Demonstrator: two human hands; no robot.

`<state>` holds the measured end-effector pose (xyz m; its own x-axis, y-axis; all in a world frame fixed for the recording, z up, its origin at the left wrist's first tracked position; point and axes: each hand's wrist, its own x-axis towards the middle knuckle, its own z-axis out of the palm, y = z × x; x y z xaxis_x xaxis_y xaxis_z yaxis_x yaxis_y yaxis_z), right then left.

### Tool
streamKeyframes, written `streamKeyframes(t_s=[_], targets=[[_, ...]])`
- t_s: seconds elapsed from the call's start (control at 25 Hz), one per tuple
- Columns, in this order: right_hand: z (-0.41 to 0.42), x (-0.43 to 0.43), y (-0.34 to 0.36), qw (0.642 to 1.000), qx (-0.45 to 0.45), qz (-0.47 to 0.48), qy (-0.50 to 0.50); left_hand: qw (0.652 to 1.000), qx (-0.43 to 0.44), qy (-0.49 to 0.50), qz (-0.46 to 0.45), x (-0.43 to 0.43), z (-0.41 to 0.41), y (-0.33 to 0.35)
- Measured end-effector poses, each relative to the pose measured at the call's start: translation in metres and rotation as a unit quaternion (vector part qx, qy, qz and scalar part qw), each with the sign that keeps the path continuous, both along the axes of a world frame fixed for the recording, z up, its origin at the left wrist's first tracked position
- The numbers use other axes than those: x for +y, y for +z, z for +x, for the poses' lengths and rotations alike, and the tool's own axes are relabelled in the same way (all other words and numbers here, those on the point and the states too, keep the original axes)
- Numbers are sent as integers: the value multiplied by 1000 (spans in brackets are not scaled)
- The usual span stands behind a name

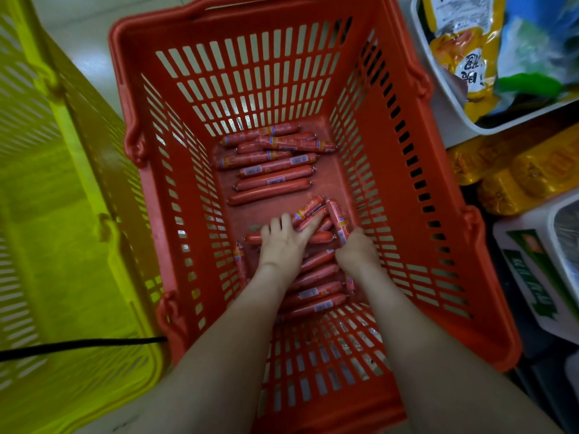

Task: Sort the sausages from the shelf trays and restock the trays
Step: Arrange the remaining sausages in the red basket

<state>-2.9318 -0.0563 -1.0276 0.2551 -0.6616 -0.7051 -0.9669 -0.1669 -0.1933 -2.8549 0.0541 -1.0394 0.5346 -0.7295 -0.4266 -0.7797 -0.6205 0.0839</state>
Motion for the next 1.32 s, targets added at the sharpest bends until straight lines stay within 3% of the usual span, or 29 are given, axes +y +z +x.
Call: streamKeyframes(t_s=[0.24,0.48,0.56,0.64,0.72,0.8,0.84,1.0,1.32], targets=[[14,-3,0,980,-136,71,-124,992,31,120,27,-14,6,9],[17,0,28,906,-270,161,-282,955,115,275,-5,-13,17,7],[18,1,55,879,-324,195,-289,922,153,355,-35,-11,24,25],[10,-1,90,859,-368,215,-284,872,216,421,-126,-13,29,57],[-7,-6,133,843,-411,212,-274,779,351,452,-258,-18,25,109],[-33,-13,184,829,-455,202,-256,684,494,428,-324,-25,8,172],[-51,-16,213,823,-471,194,-252,657,544,405,-329,-29,-5,204],[-141,-19,312,814,-507,141,-245,606,660,328,-300,-48,-76,303],[-365,32,466,766,-548,-23,-336,655,718,103,-213,-63,-277,458]])
